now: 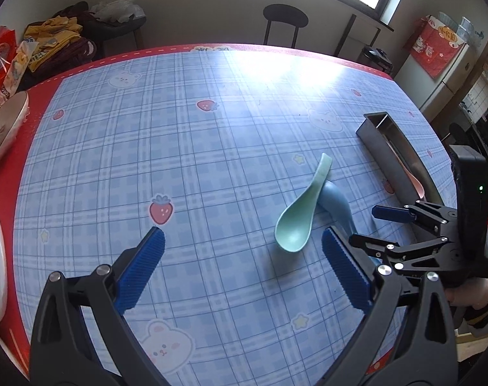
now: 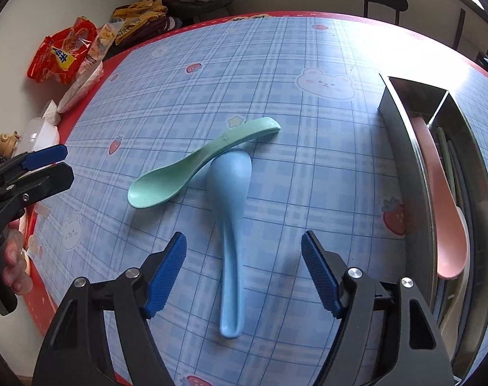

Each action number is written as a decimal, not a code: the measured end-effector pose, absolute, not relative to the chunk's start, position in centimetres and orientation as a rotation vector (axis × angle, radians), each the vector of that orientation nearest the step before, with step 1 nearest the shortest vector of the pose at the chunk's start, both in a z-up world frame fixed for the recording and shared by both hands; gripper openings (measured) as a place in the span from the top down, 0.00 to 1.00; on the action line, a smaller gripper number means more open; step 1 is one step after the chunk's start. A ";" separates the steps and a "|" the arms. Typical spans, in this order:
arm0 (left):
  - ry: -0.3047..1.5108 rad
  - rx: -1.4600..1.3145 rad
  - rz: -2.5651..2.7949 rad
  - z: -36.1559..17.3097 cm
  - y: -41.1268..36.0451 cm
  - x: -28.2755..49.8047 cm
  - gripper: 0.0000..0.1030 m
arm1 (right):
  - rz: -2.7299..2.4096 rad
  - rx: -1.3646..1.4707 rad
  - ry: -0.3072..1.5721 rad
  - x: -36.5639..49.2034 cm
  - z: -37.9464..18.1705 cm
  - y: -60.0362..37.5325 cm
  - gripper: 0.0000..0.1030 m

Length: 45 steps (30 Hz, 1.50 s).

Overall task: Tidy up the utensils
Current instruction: 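Move both open tools over the teal and blue spoons, then grasp the teal spoon with the left tool while the right tool grasps the blue spoon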

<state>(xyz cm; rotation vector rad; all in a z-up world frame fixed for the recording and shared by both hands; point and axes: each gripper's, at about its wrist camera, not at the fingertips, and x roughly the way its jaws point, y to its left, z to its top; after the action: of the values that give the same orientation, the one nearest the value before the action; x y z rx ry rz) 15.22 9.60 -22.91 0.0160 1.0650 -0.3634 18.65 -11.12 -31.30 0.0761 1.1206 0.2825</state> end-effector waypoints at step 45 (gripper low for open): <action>1.240 -0.029 -0.769 -29.8 1.0 20.6 0.63 | 0.280 0.181 1.111 17.4 -31.3 -15.6 0.86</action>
<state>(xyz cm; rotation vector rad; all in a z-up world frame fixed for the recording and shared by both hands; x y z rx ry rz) 20.61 0.96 -29.79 -0.0286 1.2400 -0.7693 17.36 -15.62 -31.26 0.1815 1.1107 0.2802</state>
